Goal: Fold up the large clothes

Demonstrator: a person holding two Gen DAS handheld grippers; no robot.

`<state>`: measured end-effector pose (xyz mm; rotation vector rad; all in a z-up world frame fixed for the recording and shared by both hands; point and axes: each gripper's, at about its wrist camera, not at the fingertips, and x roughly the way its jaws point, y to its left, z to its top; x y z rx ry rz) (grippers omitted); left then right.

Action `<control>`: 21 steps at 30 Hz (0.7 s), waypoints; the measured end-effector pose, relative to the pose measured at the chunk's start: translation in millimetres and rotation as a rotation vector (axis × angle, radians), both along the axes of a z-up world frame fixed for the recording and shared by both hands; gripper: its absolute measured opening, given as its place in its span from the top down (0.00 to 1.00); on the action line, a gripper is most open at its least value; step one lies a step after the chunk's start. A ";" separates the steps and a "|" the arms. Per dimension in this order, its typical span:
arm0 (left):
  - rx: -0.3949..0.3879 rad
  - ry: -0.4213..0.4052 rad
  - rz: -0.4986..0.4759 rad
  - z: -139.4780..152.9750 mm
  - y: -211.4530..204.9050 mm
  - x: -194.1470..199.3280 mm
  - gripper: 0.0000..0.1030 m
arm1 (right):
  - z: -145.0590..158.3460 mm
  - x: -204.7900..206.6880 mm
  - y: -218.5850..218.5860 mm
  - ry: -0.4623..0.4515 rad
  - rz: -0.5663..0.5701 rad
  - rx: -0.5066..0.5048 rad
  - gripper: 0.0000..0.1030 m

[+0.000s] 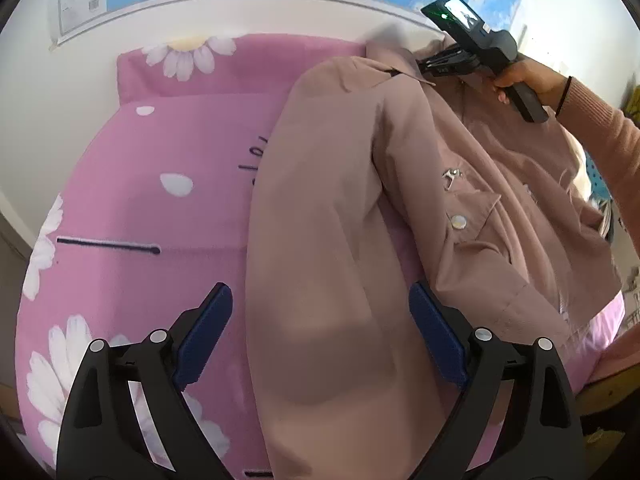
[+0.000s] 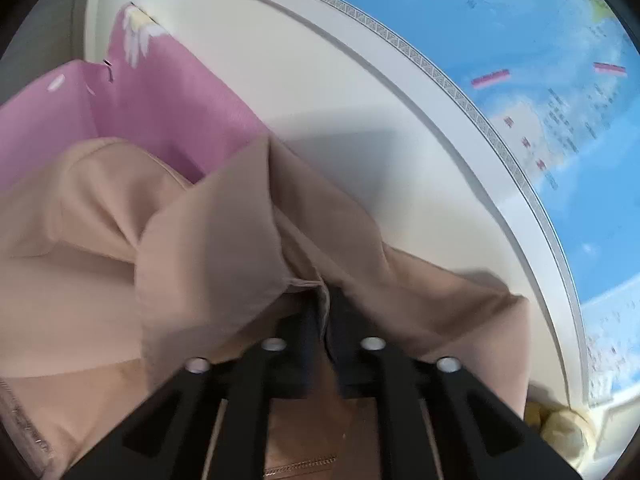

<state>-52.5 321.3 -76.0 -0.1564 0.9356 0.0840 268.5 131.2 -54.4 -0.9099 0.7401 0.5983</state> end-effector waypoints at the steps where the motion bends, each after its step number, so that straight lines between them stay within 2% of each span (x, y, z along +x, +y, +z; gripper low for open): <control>1: 0.011 -0.003 0.007 1.2 -0.6 -2.9 0.14 | 4.4 -2.8 -2.3 -0.008 -0.012 0.020 0.71; 3: -0.025 -0.040 -0.011 8.8 -1.8 -12.1 0.14 | 24.4 -12.1 -19.0 -0.032 -0.037 0.093 0.51; 6: -0.062 -0.136 -0.082 24.5 -7.7 -31.3 0.14 | 62.7 -44.3 -61.8 -0.022 -0.039 0.219 0.50; 8: -0.072 -0.168 -0.131 31.0 -17.6 -42.8 0.14 | 82.4 -81.4 -99.6 0.031 -0.003 0.319 0.48; 10: -0.055 -0.190 -0.206 34.5 -34.3 -56.2 0.15 | 91.6 -117.5 -149.2 0.117 0.021 0.404 0.36; 12: -0.026 -0.182 -0.268 31.2 -51.7 -65.0 0.19 | 83.5 -162.2 -194.0 0.198 0.055 0.453 0.32; 14: 0.008 -0.154 -0.301 22.6 -64.6 -69.0 0.25 | 61.2 -218.5 -243.0 0.212 0.042 0.443 0.30; 16: 0.040 -0.110 -0.321 11.4 -77.9 -69.7 0.29 | 42.2 -256.5 -273.6 0.264 0.007 0.430 0.29; 19: 0.102 -0.067 -0.324 -2.3 -93.3 -67.8 0.33 | 8.5 -309.2 -306.1 0.282 -0.077 0.409 0.29; 21: 0.149 -0.044 -0.317 -8.9 -101.7 -64.8 0.38 | -2.9 -333.1 -313.1 0.231 -0.138 0.417 0.29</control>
